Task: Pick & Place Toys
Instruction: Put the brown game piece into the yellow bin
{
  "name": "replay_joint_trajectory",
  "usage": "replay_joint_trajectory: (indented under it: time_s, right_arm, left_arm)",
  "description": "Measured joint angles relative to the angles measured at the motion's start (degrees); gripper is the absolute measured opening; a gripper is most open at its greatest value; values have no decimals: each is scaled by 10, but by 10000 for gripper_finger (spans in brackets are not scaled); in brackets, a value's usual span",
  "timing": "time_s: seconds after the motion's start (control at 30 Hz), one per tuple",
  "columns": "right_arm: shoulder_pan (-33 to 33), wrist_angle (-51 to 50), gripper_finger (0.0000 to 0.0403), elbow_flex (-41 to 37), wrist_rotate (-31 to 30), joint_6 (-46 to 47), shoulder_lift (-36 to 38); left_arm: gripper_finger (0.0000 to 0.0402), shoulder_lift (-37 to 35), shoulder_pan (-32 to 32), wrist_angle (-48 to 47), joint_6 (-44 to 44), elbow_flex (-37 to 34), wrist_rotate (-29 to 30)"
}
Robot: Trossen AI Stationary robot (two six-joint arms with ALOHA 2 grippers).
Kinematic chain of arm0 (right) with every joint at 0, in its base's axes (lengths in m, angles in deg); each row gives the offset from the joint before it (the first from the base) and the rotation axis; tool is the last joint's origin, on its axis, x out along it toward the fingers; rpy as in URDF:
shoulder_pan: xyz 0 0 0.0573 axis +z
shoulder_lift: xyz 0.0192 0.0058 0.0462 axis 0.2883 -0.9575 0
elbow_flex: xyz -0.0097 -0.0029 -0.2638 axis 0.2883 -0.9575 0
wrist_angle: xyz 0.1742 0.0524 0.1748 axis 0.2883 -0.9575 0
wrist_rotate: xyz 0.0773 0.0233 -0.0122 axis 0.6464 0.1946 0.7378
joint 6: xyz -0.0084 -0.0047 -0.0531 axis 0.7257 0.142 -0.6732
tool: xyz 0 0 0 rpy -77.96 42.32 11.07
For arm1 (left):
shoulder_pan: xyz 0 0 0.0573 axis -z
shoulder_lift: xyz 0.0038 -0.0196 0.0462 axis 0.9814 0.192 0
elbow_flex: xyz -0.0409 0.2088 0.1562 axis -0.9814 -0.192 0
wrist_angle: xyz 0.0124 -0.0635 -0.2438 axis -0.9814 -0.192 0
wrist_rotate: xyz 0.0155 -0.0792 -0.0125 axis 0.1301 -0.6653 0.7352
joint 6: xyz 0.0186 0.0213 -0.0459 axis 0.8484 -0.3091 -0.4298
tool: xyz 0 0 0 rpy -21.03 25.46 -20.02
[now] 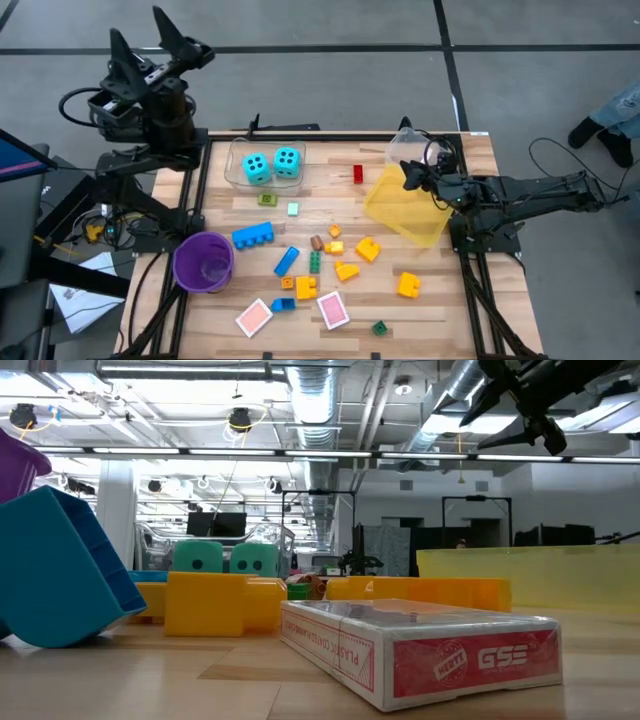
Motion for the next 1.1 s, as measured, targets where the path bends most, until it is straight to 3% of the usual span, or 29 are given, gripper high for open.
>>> replay_joint_trajectory:
  time_s: [0.23,0.47,0.7,0.97,1.1]
  right_arm:
    - [0,1,217,0,0,0,0]
    - [0,2,217,0,0,0,1]
    - [0,2,217,0,0,0,2]
    - [1,2,217,0,0,-1,3]
    - [5,5,217,0,0,0,6]
  left_arm:
    - [296,7,0,-15,1,2,0]
    - [296,6,0,-110,1,2,-6]
    - [296,7,0,-256,-4,2,-87]
    - [296,-4,0,-277,-1,1,-182]
    - [296,-32,13,-355,38,2,-230]
